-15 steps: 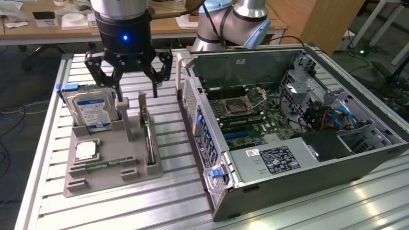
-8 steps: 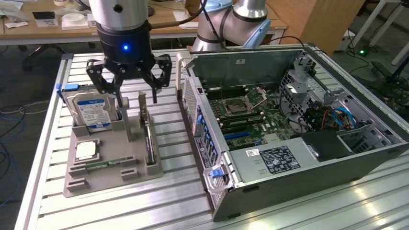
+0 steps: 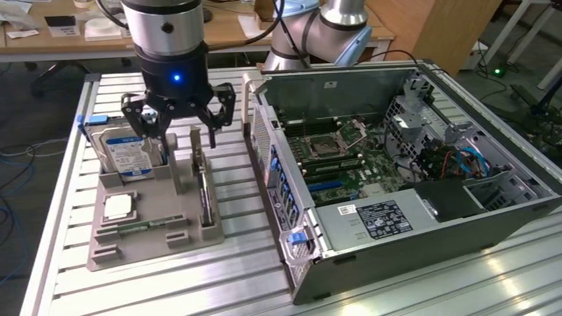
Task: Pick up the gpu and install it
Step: 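Pick up the gpu and move the gpu toward the slot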
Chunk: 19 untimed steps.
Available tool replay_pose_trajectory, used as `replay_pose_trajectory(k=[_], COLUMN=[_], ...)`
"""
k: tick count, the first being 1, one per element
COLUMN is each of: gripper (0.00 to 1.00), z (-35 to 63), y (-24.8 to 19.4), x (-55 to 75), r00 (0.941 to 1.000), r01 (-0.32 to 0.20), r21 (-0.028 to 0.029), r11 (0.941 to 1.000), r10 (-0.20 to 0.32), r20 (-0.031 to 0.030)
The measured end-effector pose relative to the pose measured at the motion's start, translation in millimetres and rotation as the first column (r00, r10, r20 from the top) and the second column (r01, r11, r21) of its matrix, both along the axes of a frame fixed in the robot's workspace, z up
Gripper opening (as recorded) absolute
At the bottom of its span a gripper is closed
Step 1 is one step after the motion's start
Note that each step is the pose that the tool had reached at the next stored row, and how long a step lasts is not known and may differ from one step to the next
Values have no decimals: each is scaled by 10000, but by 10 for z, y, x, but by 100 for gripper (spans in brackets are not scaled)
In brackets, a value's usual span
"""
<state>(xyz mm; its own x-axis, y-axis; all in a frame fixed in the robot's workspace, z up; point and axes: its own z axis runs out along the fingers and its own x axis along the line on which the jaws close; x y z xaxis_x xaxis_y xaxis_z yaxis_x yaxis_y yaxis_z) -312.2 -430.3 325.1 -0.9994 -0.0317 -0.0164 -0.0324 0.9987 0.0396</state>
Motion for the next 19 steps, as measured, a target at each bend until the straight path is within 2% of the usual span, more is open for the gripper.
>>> replay_pose_trajectory(k=[3,8,19], gripper=[72,72,72], z=[-55,-145,-344], y=[-16,-78,-73], x=[1,1,50], r00=[10000,10000,10000], r01=[-7,-5,-4], r21=[1,1,-10], r11=[10000,10000,10000], r10=[7,5,4], r20=[5,20,22])
